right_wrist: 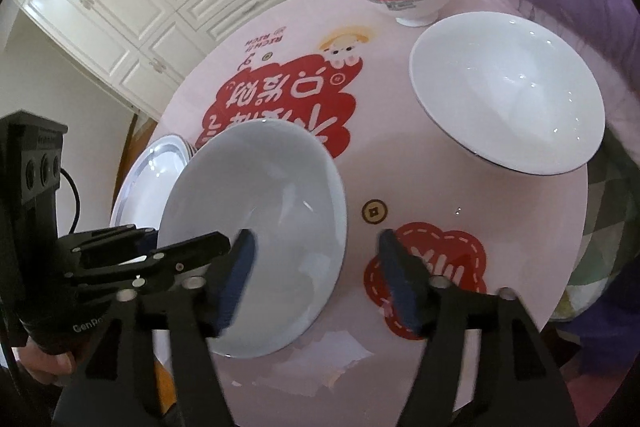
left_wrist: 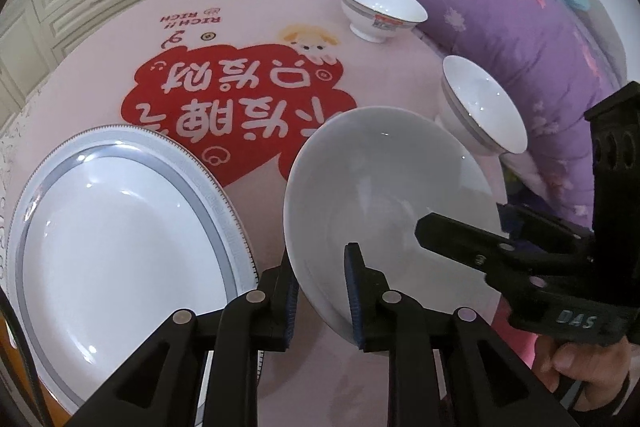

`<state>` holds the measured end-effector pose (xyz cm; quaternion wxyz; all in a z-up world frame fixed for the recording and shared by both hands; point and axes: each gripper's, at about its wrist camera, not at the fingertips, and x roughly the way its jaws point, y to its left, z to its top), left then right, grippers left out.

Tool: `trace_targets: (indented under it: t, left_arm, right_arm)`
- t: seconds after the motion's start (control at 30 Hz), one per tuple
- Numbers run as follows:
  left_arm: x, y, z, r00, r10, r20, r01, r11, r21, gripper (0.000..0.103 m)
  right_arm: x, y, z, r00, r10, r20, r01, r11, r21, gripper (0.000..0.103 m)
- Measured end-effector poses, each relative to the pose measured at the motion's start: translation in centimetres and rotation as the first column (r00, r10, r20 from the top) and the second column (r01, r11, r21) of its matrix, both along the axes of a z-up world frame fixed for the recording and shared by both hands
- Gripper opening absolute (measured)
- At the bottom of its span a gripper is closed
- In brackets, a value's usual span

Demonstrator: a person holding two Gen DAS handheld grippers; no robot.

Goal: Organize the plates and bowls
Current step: 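Carry the held bowl beside the plate stack and lower it, then open both grippers to release the bowl on the table, then move both grippers toward the second large white bowl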

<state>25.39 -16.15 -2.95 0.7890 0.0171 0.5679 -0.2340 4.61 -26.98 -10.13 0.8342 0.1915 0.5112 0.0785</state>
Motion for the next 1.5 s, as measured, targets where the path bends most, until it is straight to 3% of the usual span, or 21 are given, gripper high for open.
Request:
trace_targets:
  t: [0.07,0.13,0.23,0.3,0.37,0.6,1.0,1.33,1.5]
  left_arm:
    - [0.0,0.0,0.0,1.0,-0.006,0.001,0.006,1.0,-0.002,0.028]
    - [-0.1,0.0,0.2,1.0,-0.007,0.015,0.007,1.0,0.003,0.044]
    - [-0.5,0.0,0.9,0.999,-0.018,0.04,0.019,1.0,-0.015,0.059]
    - [-0.9,-0.1,1.7,0.997,-0.023,0.08,0.024,1.0,-0.013,0.081]
    - [-1.2,0.1,2.4,0.993,-0.02,0.115,0.022,1.0,-0.017,0.092]
    - [-2.1,0.4,4.4,0.983,-0.013,0.184,0.021,0.999,-0.04,0.1]
    - [-2.7,0.4,7.8,0.964,0.014,0.267,0.007,0.997,-0.075,0.102]
    - [-1.8,-0.7,9.3,0.956,0.021,0.294,0.011,0.994,-0.107,0.102]
    - [-1.3,-1.8,9.8,0.947,0.029,0.319,0.01,0.993,-0.121,0.102]
  right_arm:
    - [-0.3,-0.4,0.3,1.0,-0.012,0.018,0.012,1.0,0.003,0.093]
    - [-0.5,-0.9,0.6,0.999,-0.028,0.037,0.027,1.0,0.013,0.103]
    - [-1.0,-1.7,1.0,0.997,-0.053,0.06,0.05,0.998,0.042,0.103]
    - [-1.5,-2.3,1.5,0.994,-0.069,0.08,0.065,0.997,0.052,0.103]
    - [-2.0,-2.8,2.0,0.992,-0.083,0.097,0.077,0.995,0.062,0.103]
    - [-3.2,-4.4,4.0,0.978,-0.128,0.164,0.114,0.989,0.089,0.103]
    - [-3.8,-6.6,8.9,0.933,-0.201,0.298,0.195,0.979,0.052,0.103]
    - [-4.3,-8.8,12.5,0.893,-0.247,0.375,0.294,0.953,-0.071,0.103]
    - [-4.9,-9.3,13.7,0.867,-0.258,0.426,0.359,0.917,-0.175,0.103]
